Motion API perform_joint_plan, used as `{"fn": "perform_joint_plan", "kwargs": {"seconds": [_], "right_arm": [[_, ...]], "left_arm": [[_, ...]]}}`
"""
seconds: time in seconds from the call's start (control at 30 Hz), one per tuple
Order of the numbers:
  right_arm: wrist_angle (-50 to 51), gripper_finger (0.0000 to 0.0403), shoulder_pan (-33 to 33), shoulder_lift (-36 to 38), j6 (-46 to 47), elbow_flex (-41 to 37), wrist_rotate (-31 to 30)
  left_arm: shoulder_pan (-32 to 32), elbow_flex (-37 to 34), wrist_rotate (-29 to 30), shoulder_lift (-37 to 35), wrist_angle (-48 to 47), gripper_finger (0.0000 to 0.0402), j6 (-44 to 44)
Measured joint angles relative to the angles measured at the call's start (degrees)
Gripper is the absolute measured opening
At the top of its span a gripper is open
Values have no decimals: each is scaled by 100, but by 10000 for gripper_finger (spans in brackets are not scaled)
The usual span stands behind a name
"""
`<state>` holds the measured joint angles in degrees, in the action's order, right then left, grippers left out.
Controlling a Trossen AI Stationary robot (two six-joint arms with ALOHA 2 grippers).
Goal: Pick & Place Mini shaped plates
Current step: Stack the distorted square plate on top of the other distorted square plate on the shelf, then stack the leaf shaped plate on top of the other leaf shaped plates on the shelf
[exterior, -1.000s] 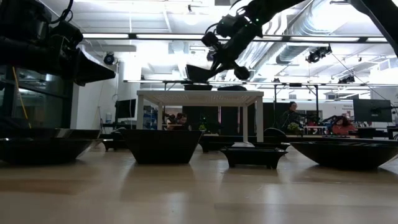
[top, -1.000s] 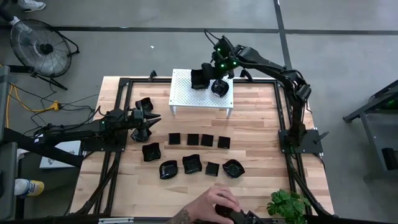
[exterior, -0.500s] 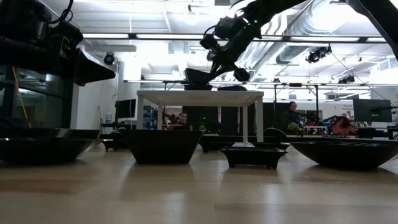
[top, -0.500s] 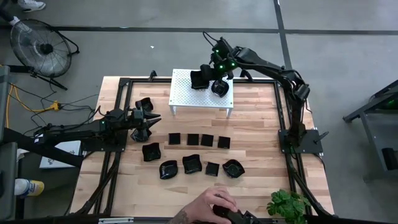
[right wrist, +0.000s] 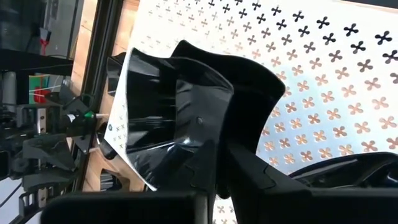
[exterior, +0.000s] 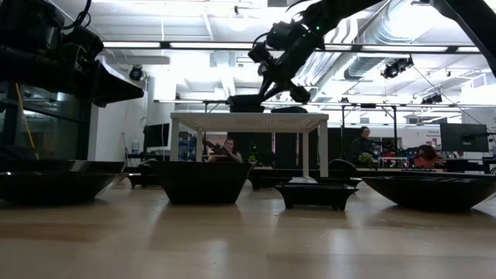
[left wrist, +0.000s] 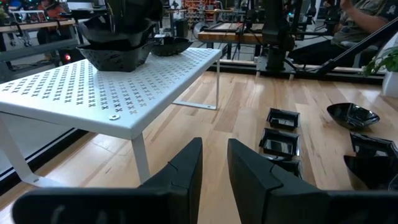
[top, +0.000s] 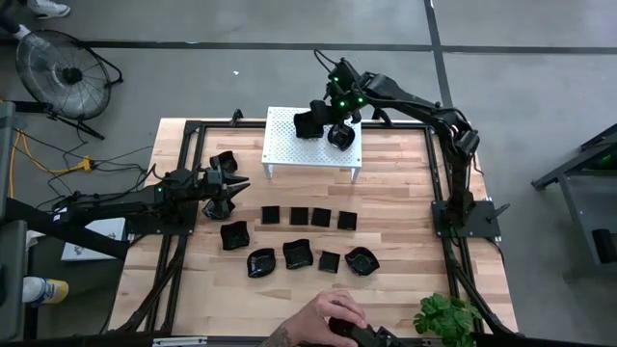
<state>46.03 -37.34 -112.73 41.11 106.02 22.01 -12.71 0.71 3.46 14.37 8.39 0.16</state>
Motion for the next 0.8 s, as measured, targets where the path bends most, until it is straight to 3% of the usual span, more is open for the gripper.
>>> {"fn": "perform_joint_plan", "kwargs": {"seconds": [0.5,0.8], "right_arm": [[4,47,0,21,-172,-2,-29],[273,55,202,526,-1132,0,136]], "left_arm": [[-1,0,0,0,1,73,0],[-2,0,2,0,-7,73,0]]}}
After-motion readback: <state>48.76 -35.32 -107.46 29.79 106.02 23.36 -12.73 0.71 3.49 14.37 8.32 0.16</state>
